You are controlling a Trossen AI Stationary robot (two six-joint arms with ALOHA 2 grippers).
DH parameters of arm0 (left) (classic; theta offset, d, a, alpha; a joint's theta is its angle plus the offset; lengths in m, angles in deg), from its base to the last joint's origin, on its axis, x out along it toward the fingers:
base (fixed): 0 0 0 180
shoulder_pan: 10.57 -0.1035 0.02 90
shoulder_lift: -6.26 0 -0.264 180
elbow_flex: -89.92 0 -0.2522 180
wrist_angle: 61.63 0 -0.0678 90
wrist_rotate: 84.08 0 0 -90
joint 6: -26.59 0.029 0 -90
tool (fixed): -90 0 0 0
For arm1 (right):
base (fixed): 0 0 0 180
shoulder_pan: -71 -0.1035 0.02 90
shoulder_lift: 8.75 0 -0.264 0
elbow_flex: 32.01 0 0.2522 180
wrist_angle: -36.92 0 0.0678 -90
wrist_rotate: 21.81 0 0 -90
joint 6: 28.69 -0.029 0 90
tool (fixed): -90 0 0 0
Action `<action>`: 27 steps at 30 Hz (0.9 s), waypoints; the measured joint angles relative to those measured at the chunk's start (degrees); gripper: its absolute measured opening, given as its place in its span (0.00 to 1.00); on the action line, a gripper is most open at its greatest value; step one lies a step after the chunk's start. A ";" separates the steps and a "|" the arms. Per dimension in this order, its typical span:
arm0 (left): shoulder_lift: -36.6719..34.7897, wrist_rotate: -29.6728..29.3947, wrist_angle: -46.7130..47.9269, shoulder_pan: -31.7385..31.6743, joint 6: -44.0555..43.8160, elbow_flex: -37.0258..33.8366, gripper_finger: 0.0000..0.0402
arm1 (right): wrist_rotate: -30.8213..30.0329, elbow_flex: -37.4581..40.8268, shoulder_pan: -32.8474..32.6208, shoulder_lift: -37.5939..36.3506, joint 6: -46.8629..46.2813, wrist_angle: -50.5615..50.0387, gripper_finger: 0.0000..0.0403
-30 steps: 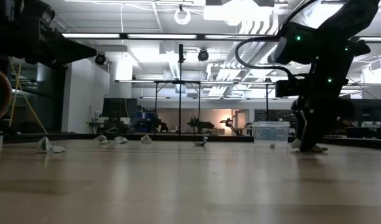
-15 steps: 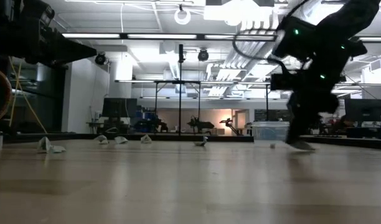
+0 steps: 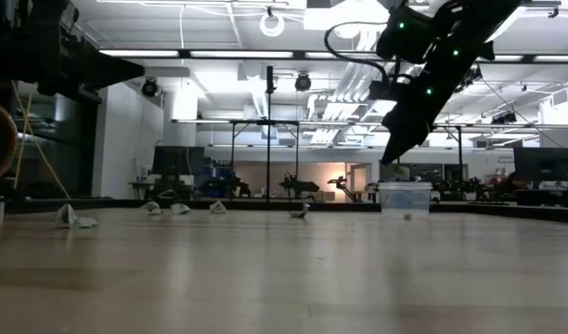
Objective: Pick and place items into bin
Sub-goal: Put the green stevia packet into the top transparent bin
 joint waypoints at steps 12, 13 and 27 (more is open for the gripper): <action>0.00 0.02 0.04 -0.01 0.00 0.00 0.21 | 3.97 -2.96 4.00 -0.06 5.08 1.42 0.00; 0.00 0.02 0.04 -0.01 0.00 0.00 0.21 | 2.58 -3.38 4.24 -0.08 6.34 0.81 0.00; 0.00 0.04 0.09 -0.01 -0.01 0.00 0.21 | 12.55 -3.45 17.84 -0.09 9.45 -5.44 0.02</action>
